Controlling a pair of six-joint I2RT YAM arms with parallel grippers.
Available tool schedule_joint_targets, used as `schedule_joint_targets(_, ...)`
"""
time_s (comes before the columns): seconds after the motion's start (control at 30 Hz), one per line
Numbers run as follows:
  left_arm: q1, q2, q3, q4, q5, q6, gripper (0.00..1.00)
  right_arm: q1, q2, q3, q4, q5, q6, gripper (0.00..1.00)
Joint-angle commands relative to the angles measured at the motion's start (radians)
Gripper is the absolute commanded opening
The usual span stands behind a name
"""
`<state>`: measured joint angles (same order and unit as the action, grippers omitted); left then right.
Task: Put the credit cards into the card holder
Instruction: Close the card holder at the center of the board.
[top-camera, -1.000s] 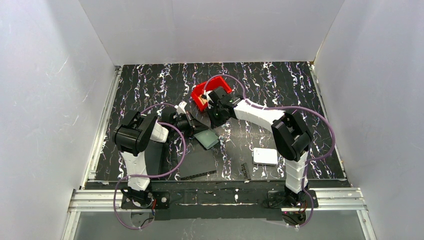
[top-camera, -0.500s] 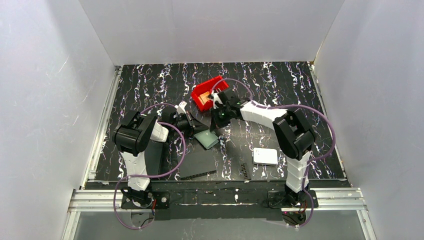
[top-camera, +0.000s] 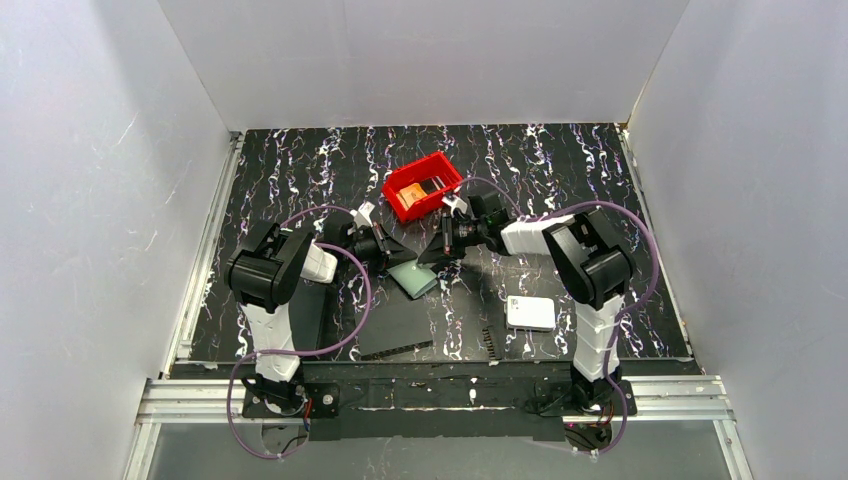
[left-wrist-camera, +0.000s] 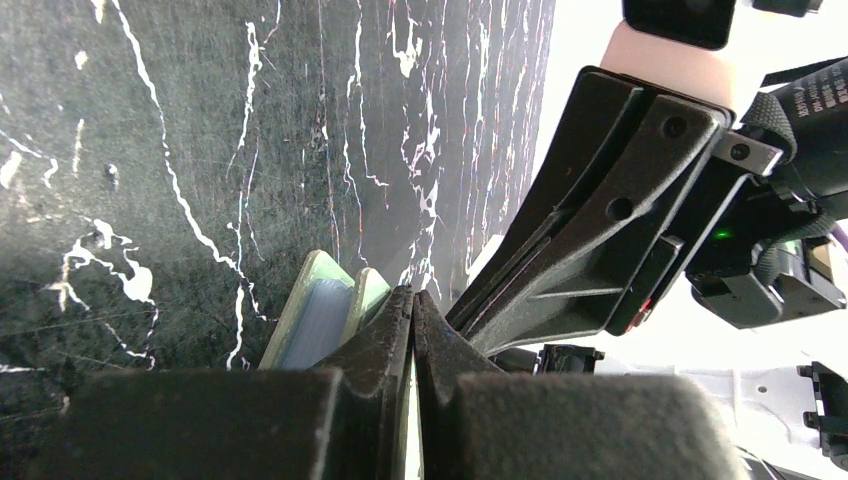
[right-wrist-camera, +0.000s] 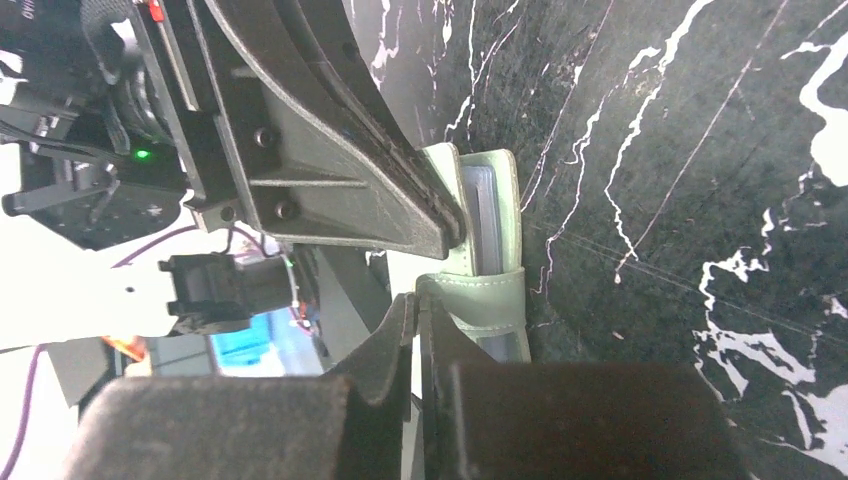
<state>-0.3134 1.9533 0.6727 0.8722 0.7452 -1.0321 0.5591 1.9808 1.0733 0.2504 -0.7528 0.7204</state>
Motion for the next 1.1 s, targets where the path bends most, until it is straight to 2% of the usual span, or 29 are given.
schedule_joint_targets(0.0,-0.012,0.082,-0.049,-0.28,-0.16,0.116,0.0,-0.005,0.014,-0.037,0.266,-0.138,0.174,0.01)
schedule_joint_targets(0.13,-0.012,0.082,-0.047,-0.285,-0.162,0.117,0.0,-0.021,0.054,-0.093,0.518,-0.185,0.357,0.01)
schedule_joint_targets(0.23,-0.013,0.082,-0.046,-0.29,-0.161,0.12,0.0,-0.02,0.067,-0.096,0.512,-0.19,0.332,0.01)
schedule_joint_targets(0.43,-0.012,0.076,-0.044,-0.304,-0.165,0.129,0.0,-0.007,0.051,-0.049,0.265,-0.154,0.12,0.01)
schedule_joint_targets(0.5,-0.012,0.075,-0.044,-0.307,-0.165,0.13,0.0,0.0,0.044,-0.02,0.135,-0.116,0.029,0.01)
schedule_joint_targets(0.63,-0.012,0.072,-0.044,-0.31,-0.167,0.133,0.0,0.01,0.033,0.02,-0.003,-0.051,-0.066,0.01)
schedule_joint_targets(1.07,-0.013,0.073,-0.042,-0.314,-0.168,0.133,0.0,0.08,0.004,0.113,-0.247,0.138,-0.258,0.01)
